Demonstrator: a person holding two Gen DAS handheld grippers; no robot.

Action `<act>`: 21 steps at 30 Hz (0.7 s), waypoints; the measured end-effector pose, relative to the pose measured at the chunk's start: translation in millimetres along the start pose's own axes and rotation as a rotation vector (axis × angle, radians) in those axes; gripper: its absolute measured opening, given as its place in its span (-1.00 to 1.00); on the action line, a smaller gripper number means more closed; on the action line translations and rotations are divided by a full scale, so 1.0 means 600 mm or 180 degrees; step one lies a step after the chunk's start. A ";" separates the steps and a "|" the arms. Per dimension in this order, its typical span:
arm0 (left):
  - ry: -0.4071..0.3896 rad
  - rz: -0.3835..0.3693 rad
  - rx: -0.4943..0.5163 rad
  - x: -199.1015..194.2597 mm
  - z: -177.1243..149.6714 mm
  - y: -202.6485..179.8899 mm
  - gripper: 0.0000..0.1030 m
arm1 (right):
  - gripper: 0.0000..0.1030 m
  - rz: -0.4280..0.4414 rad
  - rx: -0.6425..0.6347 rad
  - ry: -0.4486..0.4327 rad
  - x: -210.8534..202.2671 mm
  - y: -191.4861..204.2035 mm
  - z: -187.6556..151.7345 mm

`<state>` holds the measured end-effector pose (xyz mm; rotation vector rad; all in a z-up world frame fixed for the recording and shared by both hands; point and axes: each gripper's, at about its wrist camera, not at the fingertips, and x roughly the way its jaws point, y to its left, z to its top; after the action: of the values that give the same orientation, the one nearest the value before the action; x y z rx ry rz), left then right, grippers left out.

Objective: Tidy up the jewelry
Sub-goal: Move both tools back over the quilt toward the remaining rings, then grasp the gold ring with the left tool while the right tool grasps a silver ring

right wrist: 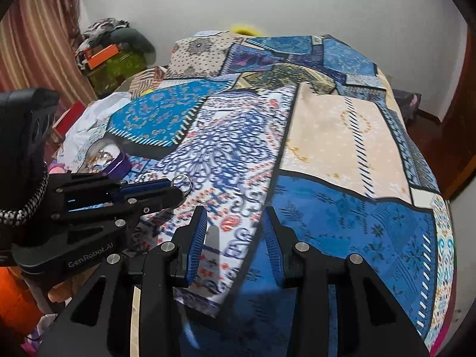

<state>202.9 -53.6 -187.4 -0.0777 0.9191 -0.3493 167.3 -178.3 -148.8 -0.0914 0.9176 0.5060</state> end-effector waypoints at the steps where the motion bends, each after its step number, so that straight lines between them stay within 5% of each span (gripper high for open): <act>1: -0.0013 0.0012 -0.0011 -0.003 -0.001 0.003 -0.85 | -0.32 0.0019 -0.0023 0.0012 0.005 0.004 0.002; 5: -0.0088 0.0109 -0.0044 -0.023 -0.006 0.017 -0.85 | -0.33 0.0100 -0.0151 0.0078 0.027 0.027 0.012; 13: -0.0147 0.0140 -0.0118 -0.045 -0.017 0.036 -0.85 | -0.81 0.0016 -0.0297 0.0178 0.052 0.044 0.007; 21: -0.0254 0.0160 -0.0152 -0.076 -0.020 0.039 -0.85 | -0.82 0.0010 -0.0231 0.0123 0.036 0.049 0.014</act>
<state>174.5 -15.5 -165.0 -0.1114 0.8490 -0.2757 170.8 -142.1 -156.4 -0.1661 0.9374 0.5422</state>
